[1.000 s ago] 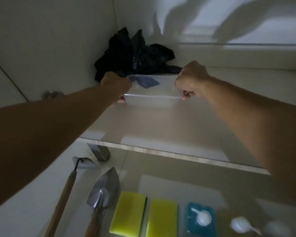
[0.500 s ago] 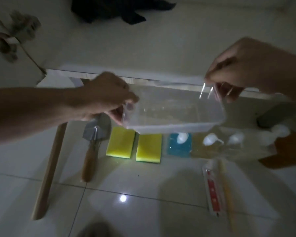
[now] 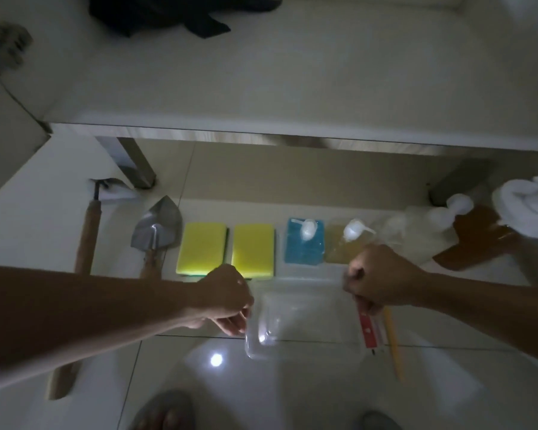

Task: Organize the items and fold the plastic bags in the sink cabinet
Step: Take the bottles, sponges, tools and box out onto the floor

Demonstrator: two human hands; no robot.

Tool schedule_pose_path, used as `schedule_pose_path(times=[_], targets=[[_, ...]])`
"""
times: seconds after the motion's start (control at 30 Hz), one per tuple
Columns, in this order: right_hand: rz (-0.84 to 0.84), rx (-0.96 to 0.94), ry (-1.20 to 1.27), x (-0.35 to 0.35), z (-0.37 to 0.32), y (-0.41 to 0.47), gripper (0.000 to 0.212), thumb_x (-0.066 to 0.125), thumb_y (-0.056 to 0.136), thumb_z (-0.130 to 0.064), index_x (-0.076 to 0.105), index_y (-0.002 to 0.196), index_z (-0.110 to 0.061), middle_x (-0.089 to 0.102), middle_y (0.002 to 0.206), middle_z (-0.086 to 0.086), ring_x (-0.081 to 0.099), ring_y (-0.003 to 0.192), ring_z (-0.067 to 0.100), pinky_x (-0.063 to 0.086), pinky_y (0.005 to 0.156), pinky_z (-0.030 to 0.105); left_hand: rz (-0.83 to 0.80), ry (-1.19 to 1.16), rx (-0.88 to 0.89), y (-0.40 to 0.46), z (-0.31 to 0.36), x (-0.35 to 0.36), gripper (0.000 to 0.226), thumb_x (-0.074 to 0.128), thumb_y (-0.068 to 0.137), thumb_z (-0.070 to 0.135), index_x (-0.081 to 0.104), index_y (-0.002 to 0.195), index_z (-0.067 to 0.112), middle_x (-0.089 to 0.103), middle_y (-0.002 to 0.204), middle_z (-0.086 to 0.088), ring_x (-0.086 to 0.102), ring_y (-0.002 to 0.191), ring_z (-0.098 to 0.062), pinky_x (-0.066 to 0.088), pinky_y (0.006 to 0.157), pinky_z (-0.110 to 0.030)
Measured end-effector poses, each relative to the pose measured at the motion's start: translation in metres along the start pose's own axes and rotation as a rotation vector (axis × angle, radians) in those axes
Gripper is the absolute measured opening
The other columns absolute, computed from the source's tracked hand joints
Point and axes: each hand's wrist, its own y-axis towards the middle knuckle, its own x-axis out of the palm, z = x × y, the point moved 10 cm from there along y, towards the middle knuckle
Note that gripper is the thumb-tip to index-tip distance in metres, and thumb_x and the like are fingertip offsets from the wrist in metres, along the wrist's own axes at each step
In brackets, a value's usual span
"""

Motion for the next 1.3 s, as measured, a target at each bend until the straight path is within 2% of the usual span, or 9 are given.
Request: schedule_pose_path(times=[0.13, 0.27, 0.53, 0.67, 0.8, 0.9, 1.03, 1.2, 1.3], targets=[[0.027, 0.027, -0.018, 0.003, 0.012, 0.012, 0.014, 0.065, 0.092, -0.012, 0.069, 0.089, 0.001, 0.071, 0.071, 0.013, 0.071, 0.055, 0.016, 0.058, 0.052, 0.025, 0.034, -0.003, -0.001, 0.008, 0.005, 0.011, 0.017, 0.056, 0.091, -0.001, 0.063, 0.076, -0.003, 0.062, 0.067, -0.019, 0.061, 0.049, -0.022, 0.059, 0.053, -0.034], [0.055, 0.027, -0.113, 0.000, 0.014, 0.017, 0.014, 0.067, 0.091, -0.019, 0.071, 0.089, -0.006, 0.071, 0.075, 0.008, 0.072, 0.063, 0.017, 0.062, 0.064, 0.031, 0.030, 0.018, 0.002, 0.012, 0.008, 0.015, 0.016, 0.057, 0.089, -0.002, 0.060, 0.073, 0.001, 0.062, 0.063, -0.015, 0.063, 0.051, -0.021, 0.060, 0.055, -0.034], [0.049, 0.045, -0.168, 0.001, 0.022, 0.020, 0.014, 0.068, 0.090, -0.021, 0.069, 0.090, -0.007, 0.071, 0.075, 0.009, 0.072, 0.063, 0.016, 0.061, 0.063, 0.030, 0.021, 0.060, 0.033, 0.013, 0.013, 0.015, 0.007, 0.060, 0.088, 0.000, 0.058, 0.084, 0.005, 0.061, 0.073, -0.014, 0.063, 0.059, -0.019, 0.059, 0.059, -0.034], [0.016, 0.022, -0.231, -0.003, 0.014, 0.016, 0.018, 0.068, 0.090, -0.023, 0.070, 0.086, -0.005, 0.072, 0.071, 0.007, 0.071, 0.057, 0.014, 0.058, 0.052, 0.022, 0.016, 0.110, 0.041, 0.009, 0.019, 0.009, 0.004, 0.064, 0.087, 0.007, 0.061, 0.087, 0.004, 0.062, 0.082, -0.013, 0.066, 0.068, -0.020, 0.060, 0.064, -0.038], [0.038, -0.072, -0.285, -0.030, -0.024, 0.002, 0.020, 0.069, 0.087, -0.022, 0.069, 0.082, -0.002, 0.071, 0.062, 0.007, 0.070, 0.052, 0.018, 0.060, 0.053, 0.027, 0.023, 0.223, 0.119, 0.000, 0.047, -0.015, 0.021, 0.068, 0.088, 0.020, 0.066, 0.097, 0.002, 0.069, 0.090, -0.017, 0.067, 0.073, -0.021, 0.059, 0.066, -0.036], [0.017, -0.118, -0.247, -0.058, -0.062, -0.014, 0.021, 0.070, 0.087, -0.022, 0.072, 0.081, -0.003, 0.072, 0.063, 0.007, 0.072, 0.058, 0.022, 0.060, 0.055, 0.026, 0.045, 0.294, 0.204, -0.015, 0.085, -0.044, 0.025, 0.067, 0.088, 0.027, 0.069, 0.100, 0.004, 0.072, 0.090, -0.010, 0.070, 0.077, -0.019, 0.058, 0.068, -0.033], [0.084, -0.219, -0.106, -0.110, -0.119, -0.029, 0.018, 0.074, 0.086, -0.019, 0.071, 0.085, -0.001, 0.074, 0.069, 0.009, 0.073, 0.060, 0.023, 0.062, 0.059, 0.039, 0.119, 0.304, 0.304, -0.039, 0.143, -0.096, 0.026, 0.067, 0.088, 0.031, 0.070, 0.102, 0.009, 0.073, 0.091, -0.008, 0.072, 0.079, -0.019, 0.060, 0.072, -0.036], [0.182, -0.360, -0.068, -0.166, -0.185, -0.022, 0.019, 0.075, 0.085, -0.019, 0.070, 0.088, -0.002, 0.075, 0.077, 0.009, 0.074, 0.065, 0.024, 0.061, 0.056, 0.034, 0.242, 0.255, 0.347, -0.060, 0.196, -0.167, 0.032, 0.069, 0.085, 0.038, 0.070, 0.098, 0.009, 0.074, 0.092, -0.009, 0.073, 0.080, -0.022, 0.059, 0.076, -0.040], [0.210, -0.412, -0.061, -0.187, -0.219, -0.010, 0.023, 0.077, 0.083, -0.020, 0.069, 0.094, -0.001, 0.075, 0.082, 0.011, 0.074, 0.068, 0.025, 0.062, 0.062, 0.038, 0.315, 0.261, 0.335, -0.062, 0.214, -0.203, 0.033, 0.068, 0.085, 0.041, 0.067, 0.100, 0.013, 0.072, 0.099, -0.009, 0.071, 0.087, -0.024, 0.058, 0.081, -0.043]])
